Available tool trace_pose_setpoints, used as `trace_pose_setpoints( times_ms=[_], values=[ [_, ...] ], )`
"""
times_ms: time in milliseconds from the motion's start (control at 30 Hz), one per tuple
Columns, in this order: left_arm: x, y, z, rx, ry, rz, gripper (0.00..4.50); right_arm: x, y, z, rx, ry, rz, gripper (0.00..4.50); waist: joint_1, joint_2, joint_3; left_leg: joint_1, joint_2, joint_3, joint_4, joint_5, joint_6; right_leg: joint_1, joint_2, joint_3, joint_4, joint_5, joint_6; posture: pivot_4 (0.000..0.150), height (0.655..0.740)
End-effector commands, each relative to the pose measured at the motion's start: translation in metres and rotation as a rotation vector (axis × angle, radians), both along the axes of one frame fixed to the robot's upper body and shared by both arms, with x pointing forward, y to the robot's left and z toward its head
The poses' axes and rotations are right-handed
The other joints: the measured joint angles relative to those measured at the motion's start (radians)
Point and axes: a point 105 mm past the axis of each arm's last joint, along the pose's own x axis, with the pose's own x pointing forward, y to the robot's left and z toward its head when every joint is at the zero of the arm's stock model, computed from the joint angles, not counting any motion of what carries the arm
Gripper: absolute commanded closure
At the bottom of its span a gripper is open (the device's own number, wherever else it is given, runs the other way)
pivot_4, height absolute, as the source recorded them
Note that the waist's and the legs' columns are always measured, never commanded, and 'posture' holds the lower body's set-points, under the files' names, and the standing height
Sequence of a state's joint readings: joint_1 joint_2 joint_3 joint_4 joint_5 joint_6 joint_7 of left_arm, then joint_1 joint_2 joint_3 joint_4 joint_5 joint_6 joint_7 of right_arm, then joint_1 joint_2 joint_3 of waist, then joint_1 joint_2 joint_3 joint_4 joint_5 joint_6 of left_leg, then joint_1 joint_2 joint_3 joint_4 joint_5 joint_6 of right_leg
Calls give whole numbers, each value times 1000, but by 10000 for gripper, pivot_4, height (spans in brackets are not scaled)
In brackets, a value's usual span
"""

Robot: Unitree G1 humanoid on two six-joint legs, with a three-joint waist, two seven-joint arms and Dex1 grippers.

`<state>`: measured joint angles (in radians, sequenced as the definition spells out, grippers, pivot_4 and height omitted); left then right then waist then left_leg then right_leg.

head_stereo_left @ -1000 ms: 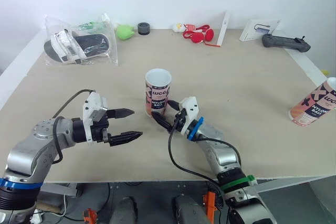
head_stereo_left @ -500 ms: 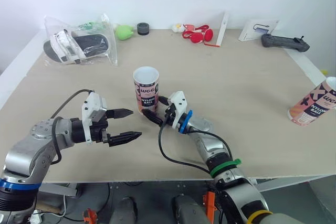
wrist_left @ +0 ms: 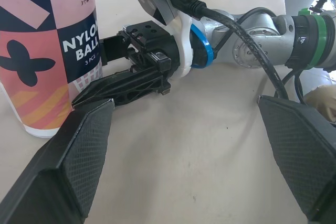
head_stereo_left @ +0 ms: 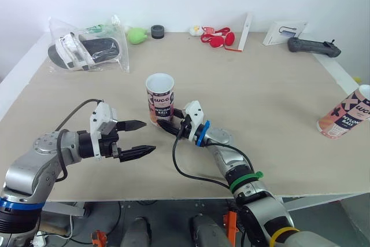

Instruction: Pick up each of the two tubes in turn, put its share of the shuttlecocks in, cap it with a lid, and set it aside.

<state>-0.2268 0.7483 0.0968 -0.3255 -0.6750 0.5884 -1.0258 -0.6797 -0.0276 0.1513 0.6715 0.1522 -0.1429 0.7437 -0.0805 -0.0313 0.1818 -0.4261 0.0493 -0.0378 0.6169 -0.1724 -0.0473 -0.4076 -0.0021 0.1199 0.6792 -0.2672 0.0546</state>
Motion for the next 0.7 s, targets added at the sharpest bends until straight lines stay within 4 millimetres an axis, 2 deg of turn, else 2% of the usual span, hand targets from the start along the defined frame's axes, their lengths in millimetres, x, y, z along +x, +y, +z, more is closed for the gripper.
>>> trace_pose_setpoints(
  times_ms=[33,200,300,400,433,467,533,600,700],
  values=[
    [-2,3,10,13,-51,8,0,0,1,11,21,-36,8,18492,0,0,0,0,0,0,0,0,0,0,0,0,0,0,0,1500,7400],
    [4,2,13,-6,-65,30,0,0,-13,23,58,-67,-31,18492,0,0,0,0,0,0,0,0,0,0,0,0,0,0,0,1500,7400],
    [15,-12,17,-27,-94,11,0,-5,-53,48,143,-111,-164,18492,12,1,0,-2,-1,-2,0,0,0,0,-1,-1,0,0,0,1500,7400],
    [28,-29,26,-71,-134,-14,0,-16,-92,61,190,-127,-311,18492,24,1,0,-4,-2,-4,2,0,-1,0,-2,-4,0,0,0,1500,7400],
    [35,-40,31,-97,-155,-26,0,-22,-117,65,201,-137,-406,18492,32,1,0,-4,-2,-5,2,0,-1,0,-2,-4,0,0,0,1500,7400],
    [40,-49,34,-114,-169,-36,0,-28,-133,68,203,-142,-470,18492,41,1,0,-4,-2,-6,3,0,-1,0,-2,-5,0,0,0,1500,7400],
    [51,-67,39,-142,-194,-56,0,-40,-164,70,202,-147,-605,18492,43,1,0,-6,-3,-8,3,0,-1,0,-2,-7,-1,-1,0,1500,7400],
    [60,-94,45,-183,-211,-102,0,-54,-206,67,188,-144,-783,18492,40,3,0,-5,-3,-7,3,0,-1,0,-2,-6,-1,-1,0,1500,7400],
    [67,-120,49,-213,-228,-141,0,-68,-238,63,160,-135,-930,18492,39,3,0,-5,-3,-8,4,0,-1,1,-2,-7,0,-1,1,1500,7400]
  ],
)
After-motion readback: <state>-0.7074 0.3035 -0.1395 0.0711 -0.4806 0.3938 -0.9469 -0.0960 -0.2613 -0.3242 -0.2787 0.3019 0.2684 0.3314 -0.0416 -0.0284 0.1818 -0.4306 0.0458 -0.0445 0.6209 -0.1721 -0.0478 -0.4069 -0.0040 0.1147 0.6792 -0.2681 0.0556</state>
